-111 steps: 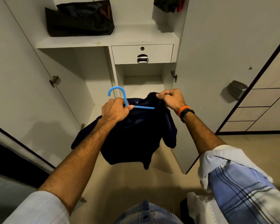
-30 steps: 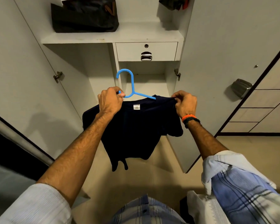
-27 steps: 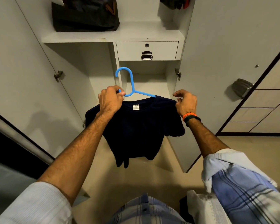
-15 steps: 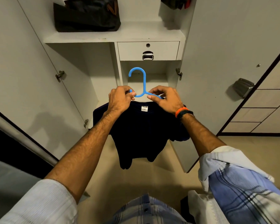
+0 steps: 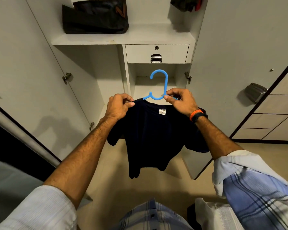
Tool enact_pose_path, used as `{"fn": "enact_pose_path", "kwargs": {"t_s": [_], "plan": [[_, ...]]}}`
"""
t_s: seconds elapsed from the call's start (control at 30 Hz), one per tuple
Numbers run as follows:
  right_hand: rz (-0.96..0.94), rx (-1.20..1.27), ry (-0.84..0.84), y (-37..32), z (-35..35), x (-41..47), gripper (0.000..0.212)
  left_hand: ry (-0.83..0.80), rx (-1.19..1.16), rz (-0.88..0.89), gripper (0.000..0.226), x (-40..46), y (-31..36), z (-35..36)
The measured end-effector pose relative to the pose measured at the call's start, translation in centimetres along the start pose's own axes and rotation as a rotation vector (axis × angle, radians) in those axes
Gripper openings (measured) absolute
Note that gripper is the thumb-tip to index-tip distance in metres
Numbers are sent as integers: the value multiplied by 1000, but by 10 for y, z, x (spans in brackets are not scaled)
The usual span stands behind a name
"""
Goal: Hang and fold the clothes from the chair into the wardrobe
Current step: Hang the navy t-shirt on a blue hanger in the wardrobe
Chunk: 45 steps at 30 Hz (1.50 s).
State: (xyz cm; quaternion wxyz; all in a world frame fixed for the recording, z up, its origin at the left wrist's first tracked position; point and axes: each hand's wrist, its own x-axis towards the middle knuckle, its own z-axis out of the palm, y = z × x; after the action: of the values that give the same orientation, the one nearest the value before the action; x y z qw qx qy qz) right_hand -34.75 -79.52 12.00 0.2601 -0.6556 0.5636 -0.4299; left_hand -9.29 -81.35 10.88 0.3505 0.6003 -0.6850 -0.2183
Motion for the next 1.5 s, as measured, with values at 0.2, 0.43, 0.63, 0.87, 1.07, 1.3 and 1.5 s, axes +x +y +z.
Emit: {"fn": "enact_pose_path", "kwargs": {"t_s": [0.2, 0.43, 0.63, 0.87, 1.07, 1.3, 1.5], "plan": [[12, -40, -50, 4, -4, -3, 18, -46, -53, 3, 10, 3, 2, 4], [72, -12, 70, 14, -10, -6, 8, -77, 5, -107, 17, 3, -24, 4], [102, 47, 133, 14, -14, -3, 3, -62, 15, -104, 16, 6, -31, -2], [89, 38, 81, 12, -13, 1, 12, -10, 115, -66, 16, 14, -32, -11], [96, 77, 83, 9, -6, 2, 16, -88, 52, -85, 19, 18, -21, -7], [69, 57, 39, 5, 4, 3, 14, -268, -17, 50, 26, 15, 19, 10], [26, -7, -22, 5, 8, 6, 21, -143, 19, 116, 18, 14, 31, 22]]}}
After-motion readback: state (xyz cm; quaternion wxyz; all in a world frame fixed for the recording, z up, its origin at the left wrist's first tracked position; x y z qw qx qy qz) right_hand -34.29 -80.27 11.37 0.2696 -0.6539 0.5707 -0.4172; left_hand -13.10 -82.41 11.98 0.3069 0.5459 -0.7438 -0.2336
